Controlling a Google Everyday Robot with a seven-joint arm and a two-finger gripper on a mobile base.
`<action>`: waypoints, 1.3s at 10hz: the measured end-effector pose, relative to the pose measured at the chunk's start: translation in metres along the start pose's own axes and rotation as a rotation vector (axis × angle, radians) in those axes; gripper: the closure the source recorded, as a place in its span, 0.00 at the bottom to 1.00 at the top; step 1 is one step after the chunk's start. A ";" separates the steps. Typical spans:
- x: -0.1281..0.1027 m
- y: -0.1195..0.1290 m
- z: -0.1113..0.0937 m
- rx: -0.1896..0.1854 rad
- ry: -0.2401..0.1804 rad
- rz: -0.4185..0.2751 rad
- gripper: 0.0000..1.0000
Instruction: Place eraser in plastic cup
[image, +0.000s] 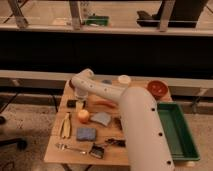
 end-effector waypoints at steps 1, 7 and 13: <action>-0.003 0.000 -0.006 -0.001 0.001 -0.020 0.26; -0.018 0.003 -0.007 -0.064 -0.021 -0.067 0.20; -0.023 0.007 0.000 -0.081 -0.015 -0.083 0.62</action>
